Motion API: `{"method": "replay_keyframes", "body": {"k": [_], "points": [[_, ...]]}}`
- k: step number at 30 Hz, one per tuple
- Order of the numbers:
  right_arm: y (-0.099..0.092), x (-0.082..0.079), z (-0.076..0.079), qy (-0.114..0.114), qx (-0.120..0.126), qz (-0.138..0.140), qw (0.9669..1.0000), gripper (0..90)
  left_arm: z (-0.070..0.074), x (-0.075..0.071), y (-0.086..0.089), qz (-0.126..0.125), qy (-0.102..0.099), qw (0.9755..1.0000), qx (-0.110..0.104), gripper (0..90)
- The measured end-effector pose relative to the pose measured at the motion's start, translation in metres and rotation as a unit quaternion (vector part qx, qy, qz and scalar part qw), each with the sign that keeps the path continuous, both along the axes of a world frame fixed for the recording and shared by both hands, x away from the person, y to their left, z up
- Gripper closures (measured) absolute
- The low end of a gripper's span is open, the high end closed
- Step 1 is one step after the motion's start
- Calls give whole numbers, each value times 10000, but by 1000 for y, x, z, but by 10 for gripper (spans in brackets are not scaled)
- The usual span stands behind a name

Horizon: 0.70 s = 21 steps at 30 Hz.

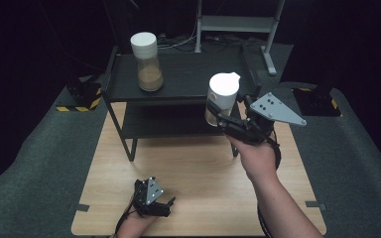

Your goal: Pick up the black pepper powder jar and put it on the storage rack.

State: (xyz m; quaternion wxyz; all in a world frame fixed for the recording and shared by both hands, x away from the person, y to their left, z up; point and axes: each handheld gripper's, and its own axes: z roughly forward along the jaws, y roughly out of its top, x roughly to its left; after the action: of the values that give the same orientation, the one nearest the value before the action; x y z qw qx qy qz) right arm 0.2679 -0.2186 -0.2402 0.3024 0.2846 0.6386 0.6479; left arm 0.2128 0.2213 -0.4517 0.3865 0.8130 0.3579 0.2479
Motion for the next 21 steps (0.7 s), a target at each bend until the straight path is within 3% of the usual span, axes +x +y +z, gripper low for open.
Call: {"method": "replay_keyframes", "body": {"k": [12, 21], "points": [[9, 19, 20, -52, 9, -151, 9999, 290, -1, 1, 2, -15, 12, 10000, -66, 12], [19, 35, 26, -3, -3, -222, 9998, 290, 1, 2, 4, -34, 41, 10000, -69, 13]]}}
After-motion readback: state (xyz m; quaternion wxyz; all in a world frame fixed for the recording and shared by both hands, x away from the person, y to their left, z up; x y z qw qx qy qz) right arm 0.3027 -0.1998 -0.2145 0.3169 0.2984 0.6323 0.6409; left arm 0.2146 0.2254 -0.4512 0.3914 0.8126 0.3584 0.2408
